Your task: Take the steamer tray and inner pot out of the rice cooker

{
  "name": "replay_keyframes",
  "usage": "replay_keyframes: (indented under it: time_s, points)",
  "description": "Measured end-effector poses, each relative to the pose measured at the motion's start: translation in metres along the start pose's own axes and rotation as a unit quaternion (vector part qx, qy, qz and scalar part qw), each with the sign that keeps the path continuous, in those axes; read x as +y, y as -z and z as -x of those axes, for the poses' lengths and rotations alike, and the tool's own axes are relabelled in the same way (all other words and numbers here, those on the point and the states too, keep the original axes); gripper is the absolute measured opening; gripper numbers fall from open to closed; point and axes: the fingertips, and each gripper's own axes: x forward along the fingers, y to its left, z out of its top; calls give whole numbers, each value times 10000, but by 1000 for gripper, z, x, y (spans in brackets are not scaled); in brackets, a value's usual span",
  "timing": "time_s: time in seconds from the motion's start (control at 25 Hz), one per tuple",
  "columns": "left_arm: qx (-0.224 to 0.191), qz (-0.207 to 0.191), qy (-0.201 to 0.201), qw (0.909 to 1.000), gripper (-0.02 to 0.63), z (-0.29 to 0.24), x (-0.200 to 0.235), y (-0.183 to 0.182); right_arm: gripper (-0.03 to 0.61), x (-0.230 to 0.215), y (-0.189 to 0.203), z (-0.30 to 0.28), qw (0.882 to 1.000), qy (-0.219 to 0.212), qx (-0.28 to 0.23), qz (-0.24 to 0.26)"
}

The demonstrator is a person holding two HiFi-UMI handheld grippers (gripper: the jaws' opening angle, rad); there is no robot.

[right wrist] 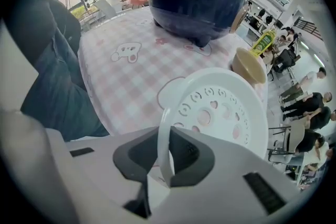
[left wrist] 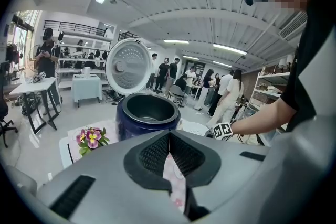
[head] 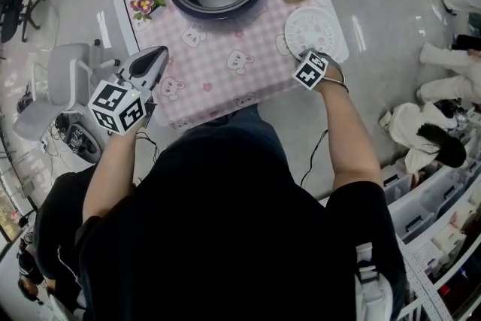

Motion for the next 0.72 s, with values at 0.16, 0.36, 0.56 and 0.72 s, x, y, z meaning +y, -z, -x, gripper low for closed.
replay_keyframes:
  time_s: [0.16,0.36,0.56,0.72]
  points:
    - [-5,4,-47,10000,23,3,-1,-3,52,3,3,-5,9999,-124,65,9]
    - [-27,34,-118,9999,23,6,1,-6,69,4,3,-8,9996,-264,125,-39]
    - [-54,20,-115,9999,23,6,-2,-7,160,10,3,-8,9983,-541,178,-157]
    - [-129,-19,-90,9999,23,6,-4,-13,198,9,0,0,9978,-608,169,-196]
